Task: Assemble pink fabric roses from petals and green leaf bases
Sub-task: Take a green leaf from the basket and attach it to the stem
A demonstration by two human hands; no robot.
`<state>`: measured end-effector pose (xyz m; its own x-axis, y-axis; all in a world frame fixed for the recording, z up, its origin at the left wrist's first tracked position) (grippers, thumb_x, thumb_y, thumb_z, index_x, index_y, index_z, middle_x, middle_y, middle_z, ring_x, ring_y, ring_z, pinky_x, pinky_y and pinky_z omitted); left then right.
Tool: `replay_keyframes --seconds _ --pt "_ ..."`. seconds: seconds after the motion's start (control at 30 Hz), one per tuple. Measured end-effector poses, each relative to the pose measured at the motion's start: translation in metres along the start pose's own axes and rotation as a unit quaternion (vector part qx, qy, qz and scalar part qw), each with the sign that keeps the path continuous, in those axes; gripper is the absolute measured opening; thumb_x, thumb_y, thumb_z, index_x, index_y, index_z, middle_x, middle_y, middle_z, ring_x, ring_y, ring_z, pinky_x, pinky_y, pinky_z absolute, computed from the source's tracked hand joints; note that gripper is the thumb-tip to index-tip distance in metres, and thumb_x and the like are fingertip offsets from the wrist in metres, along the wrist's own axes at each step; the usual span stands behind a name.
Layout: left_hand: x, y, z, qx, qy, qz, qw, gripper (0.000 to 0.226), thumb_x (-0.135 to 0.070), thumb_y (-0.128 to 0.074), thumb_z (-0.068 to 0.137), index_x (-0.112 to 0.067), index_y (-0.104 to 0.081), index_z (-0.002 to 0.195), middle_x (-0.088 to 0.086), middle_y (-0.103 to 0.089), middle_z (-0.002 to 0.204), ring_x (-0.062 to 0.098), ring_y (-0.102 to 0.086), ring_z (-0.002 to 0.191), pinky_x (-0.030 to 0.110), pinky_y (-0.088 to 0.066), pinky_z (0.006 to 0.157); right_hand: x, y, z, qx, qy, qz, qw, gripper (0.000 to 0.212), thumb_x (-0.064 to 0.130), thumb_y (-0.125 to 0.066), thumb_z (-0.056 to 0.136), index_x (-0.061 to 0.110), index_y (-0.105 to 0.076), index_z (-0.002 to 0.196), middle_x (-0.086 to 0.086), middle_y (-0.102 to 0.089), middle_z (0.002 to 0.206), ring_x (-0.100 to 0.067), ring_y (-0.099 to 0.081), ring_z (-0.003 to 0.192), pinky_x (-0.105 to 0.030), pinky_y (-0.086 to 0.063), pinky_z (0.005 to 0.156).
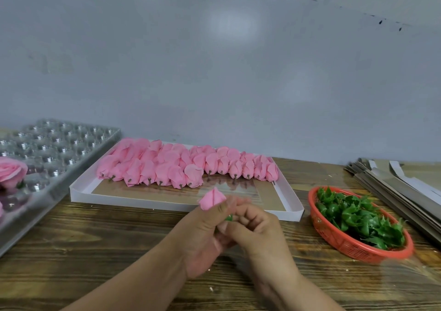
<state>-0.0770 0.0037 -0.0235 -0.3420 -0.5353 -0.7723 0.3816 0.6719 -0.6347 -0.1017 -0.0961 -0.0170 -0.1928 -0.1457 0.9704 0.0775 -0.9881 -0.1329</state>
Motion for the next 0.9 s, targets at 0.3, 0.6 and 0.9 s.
replay_keyframes --seconds 0.3,0.6,0.9 --pt "-0.002 0.0 0.003 -0.075 -0.008 0.035 0.997 0.046 -0.032 -0.071 0.063 -0.002 -0.071 0.098 0.02 -0.067 0.088 0.029 -0.064 0.08 0.039 -0.053 0.079 -0.002 -0.001 -0.003 -0.008 0.021 -0.043 0.999 0.024 -0.004 -0.075 0.07 0.014 -0.074 0.087 -0.011 -0.064 0.067 -0.017 -0.06 0.064 -0.023 -0.053 0.063" --pt "0.003 -0.006 0.004 -0.102 -0.029 0.041 0.993 0.045 -0.029 -0.074 0.059 -0.002 -0.071 0.096 0.013 -0.065 0.077 0.021 -0.064 0.069 0.031 -0.051 0.065 -0.006 0.0 -0.001 -0.069 0.075 -0.148 0.984 0.011 0.014 -0.064 0.063 0.005 -0.059 0.064 -0.008 -0.045 0.052 -0.016 -0.041 0.052 -0.033 -0.039 0.047" --pt "-0.007 0.003 -0.001 0.02 0.025 0.119 0.992 0.051 -0.039 -0.077 0.061 -0.009 -0.073 0.102 0.0 -0.052 0.054 0.01 -0.043 0.043 0.026 -0.033 0.051 0.0 0.004 0.003 0.069 -0.088 0.062 0.992 0.012 0.001 -0.075 0.061 0.001 -0.067 0.069 -0.021 -0.059 0.061 -0.015 -0.052 0.042 -0.025 -0.048 0.049"
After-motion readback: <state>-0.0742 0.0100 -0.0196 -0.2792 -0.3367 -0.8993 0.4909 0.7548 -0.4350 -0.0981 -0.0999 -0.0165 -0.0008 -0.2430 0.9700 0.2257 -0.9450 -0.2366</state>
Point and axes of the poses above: each hand's wrist, its own z-axis towards the middle knuckle, its own y-axis out of the back of the hand, x = y × z, the point moved 2 cm from there along z, towards the middle knuckle
